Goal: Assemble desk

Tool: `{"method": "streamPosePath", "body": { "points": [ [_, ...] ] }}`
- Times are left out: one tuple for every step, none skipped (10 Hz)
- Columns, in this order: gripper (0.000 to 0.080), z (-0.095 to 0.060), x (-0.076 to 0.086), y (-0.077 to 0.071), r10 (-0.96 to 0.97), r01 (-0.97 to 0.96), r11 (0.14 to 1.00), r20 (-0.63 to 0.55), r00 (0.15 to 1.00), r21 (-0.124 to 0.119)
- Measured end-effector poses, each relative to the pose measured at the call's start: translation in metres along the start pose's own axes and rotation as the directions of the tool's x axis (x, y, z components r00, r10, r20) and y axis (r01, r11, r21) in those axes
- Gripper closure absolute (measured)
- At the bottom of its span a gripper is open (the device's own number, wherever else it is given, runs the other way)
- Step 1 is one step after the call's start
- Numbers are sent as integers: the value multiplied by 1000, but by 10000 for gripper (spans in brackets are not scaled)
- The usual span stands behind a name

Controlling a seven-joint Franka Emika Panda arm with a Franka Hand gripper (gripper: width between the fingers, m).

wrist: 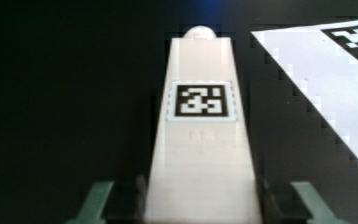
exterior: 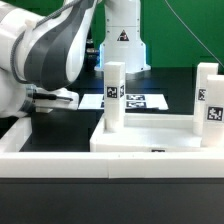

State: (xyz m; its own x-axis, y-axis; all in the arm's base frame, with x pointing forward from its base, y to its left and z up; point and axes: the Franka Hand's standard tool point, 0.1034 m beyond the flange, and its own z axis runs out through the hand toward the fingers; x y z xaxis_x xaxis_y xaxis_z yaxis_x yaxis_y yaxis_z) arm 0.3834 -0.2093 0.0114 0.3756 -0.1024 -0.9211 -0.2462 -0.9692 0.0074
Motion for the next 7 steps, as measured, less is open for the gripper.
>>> {"method": "streamPosePath", "body": {
  "points": [
    [513,0,0,0,0,0,1000,0,1000,1],
    [513,0,0,1,-1,1,1000,0,1000,1],
    [513,-2,-1,1,-8,8,1000,-1,1000,3],
    [513,-9,-5,3,-35,35,999,-5,999,7],
    [513,-17,-13,3,-57,57,998,-11,998,13],
    [513,-29,-29,-1,-73,73,997,10,997,28],
    [512,-47,-43,-7,-103,103,994,12,995,29]
  ]
}}
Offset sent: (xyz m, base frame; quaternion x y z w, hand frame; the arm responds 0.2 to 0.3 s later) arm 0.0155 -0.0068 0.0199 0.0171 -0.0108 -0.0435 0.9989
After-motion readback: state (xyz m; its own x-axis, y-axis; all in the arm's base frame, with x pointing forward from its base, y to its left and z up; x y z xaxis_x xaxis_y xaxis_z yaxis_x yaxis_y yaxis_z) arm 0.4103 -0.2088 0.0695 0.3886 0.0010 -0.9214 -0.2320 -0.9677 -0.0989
